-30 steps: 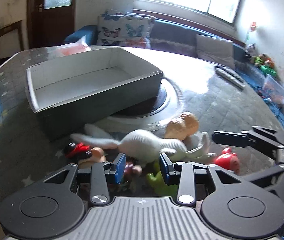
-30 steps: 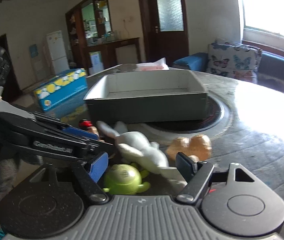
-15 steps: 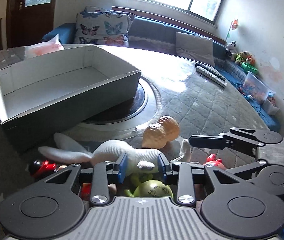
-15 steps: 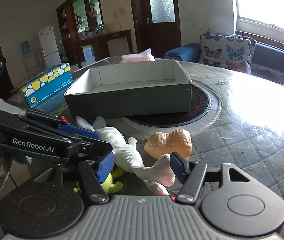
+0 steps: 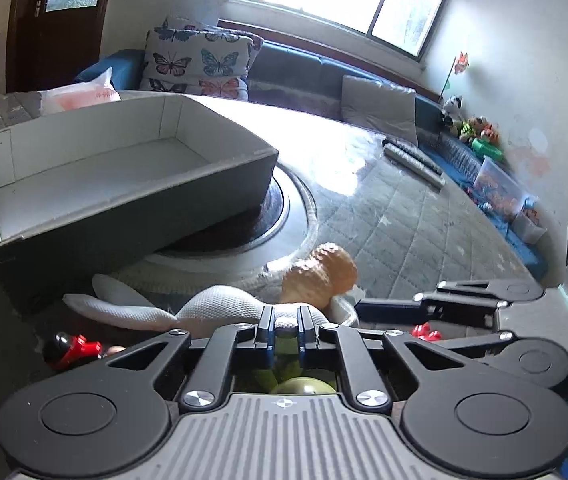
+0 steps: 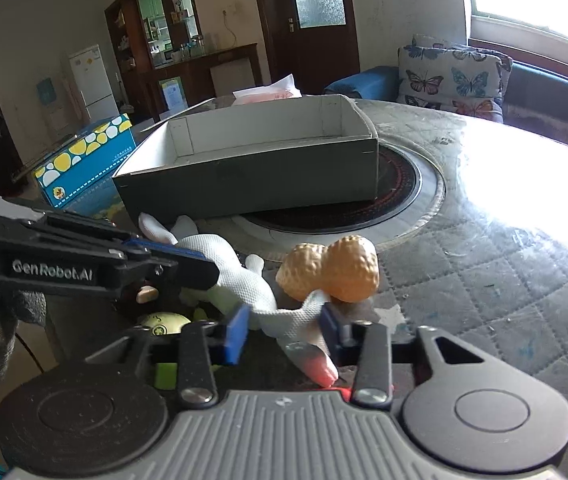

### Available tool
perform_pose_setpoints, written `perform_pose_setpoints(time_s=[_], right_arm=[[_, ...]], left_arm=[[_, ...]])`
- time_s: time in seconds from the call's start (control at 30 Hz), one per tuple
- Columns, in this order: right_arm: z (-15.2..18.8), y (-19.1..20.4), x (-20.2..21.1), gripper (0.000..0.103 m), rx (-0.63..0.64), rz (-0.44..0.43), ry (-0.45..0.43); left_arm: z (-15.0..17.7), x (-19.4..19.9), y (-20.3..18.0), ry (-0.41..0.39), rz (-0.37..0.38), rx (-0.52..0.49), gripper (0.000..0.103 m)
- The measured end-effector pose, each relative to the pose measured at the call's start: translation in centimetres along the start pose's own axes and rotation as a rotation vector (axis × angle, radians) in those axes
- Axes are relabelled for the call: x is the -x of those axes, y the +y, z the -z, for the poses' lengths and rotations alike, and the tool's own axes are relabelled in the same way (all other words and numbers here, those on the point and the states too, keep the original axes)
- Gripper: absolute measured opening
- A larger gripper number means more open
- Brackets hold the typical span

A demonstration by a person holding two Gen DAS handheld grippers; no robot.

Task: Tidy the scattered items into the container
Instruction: 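Close the left gripper on the white plush rabbit while the right gripper also grips it, then carry the rabbit over the grey box with both grippers and open them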

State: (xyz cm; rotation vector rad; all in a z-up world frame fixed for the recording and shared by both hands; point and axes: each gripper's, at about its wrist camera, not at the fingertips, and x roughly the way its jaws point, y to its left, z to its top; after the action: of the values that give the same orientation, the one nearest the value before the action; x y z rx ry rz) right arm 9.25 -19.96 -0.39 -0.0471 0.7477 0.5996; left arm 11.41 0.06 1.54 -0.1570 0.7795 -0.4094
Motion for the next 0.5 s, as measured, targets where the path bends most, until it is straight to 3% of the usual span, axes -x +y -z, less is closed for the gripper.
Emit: perform_pose_setpoints(time_s=[0.17,0.5], right_arm=[[-0.8,0.4,1.1,0.019,-0.001,-0.025,-0.059],[-5.8,1.9,3.0,0.016,0.071,-0.014,-0.218]], left_arm=[[-1.3,1.1,0.8,-0.037,0.034,0.04,0.011],[-6.5,4.3,1.5,-0.195,0.031,0.025,0.011]])
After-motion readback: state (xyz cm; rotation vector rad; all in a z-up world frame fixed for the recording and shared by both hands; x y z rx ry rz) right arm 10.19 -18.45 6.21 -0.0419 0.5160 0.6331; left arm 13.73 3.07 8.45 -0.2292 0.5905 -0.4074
